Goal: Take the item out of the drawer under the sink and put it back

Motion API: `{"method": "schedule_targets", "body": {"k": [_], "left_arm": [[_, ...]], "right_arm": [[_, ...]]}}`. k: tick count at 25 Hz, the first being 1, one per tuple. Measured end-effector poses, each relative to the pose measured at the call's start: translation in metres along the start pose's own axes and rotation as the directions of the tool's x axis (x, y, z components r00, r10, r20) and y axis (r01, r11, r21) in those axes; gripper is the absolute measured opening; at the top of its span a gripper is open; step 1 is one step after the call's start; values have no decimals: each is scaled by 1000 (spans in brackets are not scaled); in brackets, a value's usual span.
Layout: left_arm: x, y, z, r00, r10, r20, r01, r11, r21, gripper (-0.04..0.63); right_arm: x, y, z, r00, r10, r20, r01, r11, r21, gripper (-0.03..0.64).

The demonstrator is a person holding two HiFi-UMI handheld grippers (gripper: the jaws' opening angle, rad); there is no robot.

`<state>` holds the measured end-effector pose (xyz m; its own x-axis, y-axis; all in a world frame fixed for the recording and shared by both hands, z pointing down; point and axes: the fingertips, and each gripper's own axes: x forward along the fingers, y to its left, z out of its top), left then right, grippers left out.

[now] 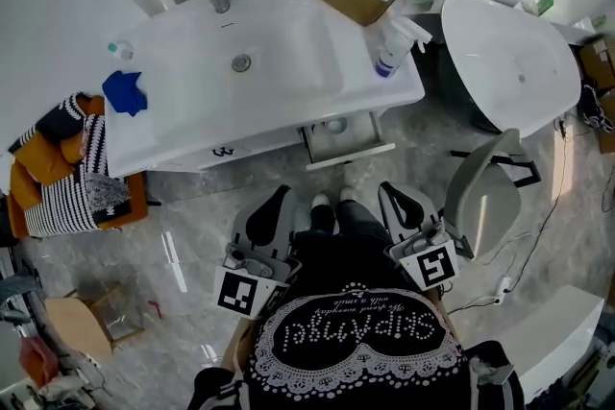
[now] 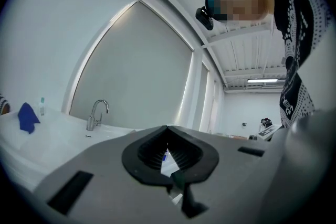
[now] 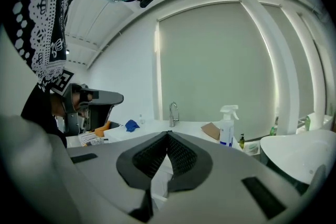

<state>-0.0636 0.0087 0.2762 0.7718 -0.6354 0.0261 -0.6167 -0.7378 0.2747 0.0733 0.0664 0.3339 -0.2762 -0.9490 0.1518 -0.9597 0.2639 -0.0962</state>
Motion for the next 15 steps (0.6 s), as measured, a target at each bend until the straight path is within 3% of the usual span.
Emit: {"method": "schedule_targets", "body": {"k": [6,15], "left_arm": [[-4,3,-1,1000,-17,4,17,1000,-13,5],[-19,16,2,999,40,31,-40,999,-15,5]], "right_arm": [[2,3,-1,1000,-18,18,17,999,35,18],[11,10,1,1000,6,13,-6,999,37,18]]}}
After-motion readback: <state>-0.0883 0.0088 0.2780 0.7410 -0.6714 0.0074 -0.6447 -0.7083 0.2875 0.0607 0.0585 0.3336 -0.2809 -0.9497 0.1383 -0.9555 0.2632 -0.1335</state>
